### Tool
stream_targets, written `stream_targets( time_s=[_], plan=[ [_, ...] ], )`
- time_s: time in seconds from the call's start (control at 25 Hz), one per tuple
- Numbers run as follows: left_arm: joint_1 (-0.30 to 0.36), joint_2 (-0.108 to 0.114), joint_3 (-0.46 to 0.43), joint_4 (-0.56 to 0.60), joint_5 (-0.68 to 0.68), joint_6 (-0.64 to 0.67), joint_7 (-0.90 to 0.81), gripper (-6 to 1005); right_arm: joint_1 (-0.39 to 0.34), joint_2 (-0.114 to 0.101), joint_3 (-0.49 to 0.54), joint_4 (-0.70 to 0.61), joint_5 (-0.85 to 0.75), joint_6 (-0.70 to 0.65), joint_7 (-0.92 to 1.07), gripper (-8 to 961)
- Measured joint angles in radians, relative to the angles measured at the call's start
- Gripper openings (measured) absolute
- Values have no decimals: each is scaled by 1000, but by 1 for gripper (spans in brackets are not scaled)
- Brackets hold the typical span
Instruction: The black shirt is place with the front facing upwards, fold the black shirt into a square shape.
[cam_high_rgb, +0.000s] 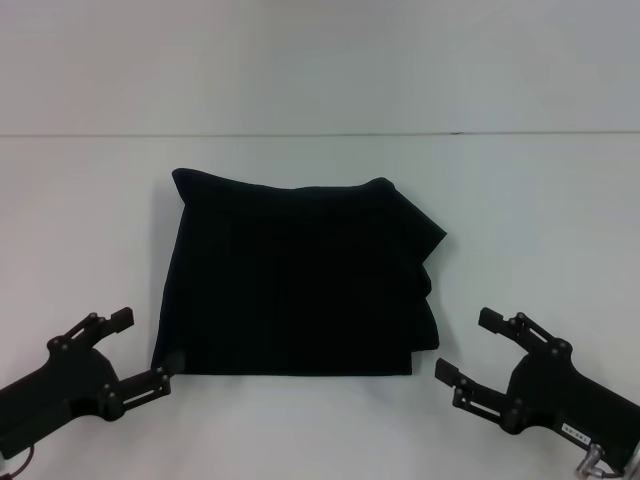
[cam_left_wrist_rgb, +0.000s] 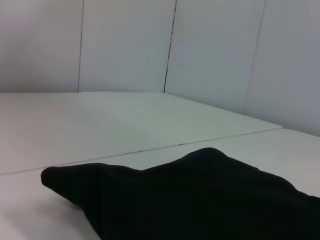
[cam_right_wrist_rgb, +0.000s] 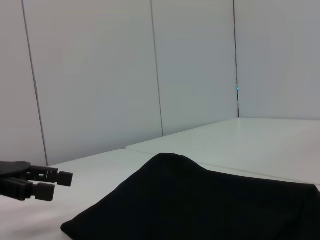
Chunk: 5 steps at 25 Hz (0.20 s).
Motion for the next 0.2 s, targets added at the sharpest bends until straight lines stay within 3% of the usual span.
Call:
stream_targets(
  time_s=[0.2],
  plan=[
    [-7,-3,0,-2,1,1,3,947,-5,0,0,0,0,-3,0,927]
  ],
)
